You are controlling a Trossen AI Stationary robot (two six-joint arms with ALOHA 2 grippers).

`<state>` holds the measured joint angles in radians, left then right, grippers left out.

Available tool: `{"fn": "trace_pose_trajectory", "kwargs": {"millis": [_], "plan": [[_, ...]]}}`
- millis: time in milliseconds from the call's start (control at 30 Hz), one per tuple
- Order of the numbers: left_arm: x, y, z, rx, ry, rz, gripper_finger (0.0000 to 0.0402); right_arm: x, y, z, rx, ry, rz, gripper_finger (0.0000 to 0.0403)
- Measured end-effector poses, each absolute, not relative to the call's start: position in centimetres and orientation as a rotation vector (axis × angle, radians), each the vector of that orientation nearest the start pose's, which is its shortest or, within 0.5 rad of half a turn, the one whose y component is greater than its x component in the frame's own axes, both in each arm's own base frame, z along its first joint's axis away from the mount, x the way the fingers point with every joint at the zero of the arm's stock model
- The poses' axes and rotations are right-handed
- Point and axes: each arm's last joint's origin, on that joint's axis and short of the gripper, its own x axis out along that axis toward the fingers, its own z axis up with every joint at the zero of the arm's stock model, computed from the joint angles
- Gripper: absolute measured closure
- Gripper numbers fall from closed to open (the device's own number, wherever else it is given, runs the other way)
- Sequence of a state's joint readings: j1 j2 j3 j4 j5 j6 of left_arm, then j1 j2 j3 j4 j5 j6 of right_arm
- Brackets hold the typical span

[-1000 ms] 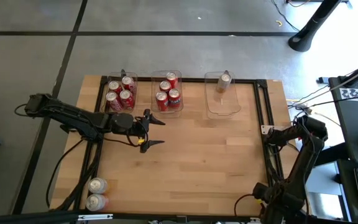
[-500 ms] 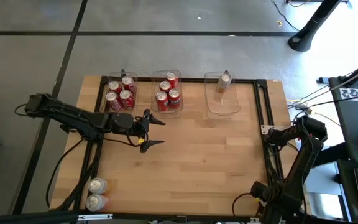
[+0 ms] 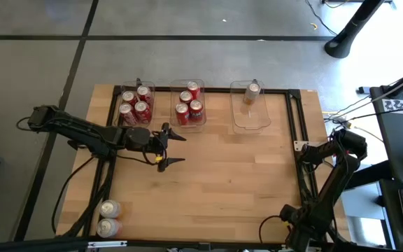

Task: Sort soda cans
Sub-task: Put the white soda can into the right transparent bin

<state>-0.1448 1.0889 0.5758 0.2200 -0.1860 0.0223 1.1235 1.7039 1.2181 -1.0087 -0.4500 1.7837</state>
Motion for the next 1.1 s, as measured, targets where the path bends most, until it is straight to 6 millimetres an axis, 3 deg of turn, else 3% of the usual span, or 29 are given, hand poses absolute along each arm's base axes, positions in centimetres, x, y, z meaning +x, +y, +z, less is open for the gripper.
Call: {"fn": "trace_pose_trajectory", "kwargs": {"millis": [200,367,600,833,1100], "plan": [[23.1,-2.8,24.2,0.07,0.289,0.038,0.0039,12.2,28.5,20.8,0.646,1.947,-0.399,0.0065],[23.1,-2.8,24.2,0.07,0.289,0.038,0.0039,12.2,28.4,20.8,0.668,1.952,-0.439,0.0115],[23.1,-2.8,24.2,0.07,0.289,0.038,0.0039,13.9,27.4,20.9,0.696,1.946,-0.458,0.0117],[23.1,-2.8,24.2,0.064,0.289,0.039,0.0039,16.3,24.5,22.3,0.572,1.84,-0.48,0.0117],[23.1,-2.8,24.2,0.065,0.288,0.039,0.0039,20.4,20.0,26.6,0.328,1.67,-0.524,0.0117]]}}
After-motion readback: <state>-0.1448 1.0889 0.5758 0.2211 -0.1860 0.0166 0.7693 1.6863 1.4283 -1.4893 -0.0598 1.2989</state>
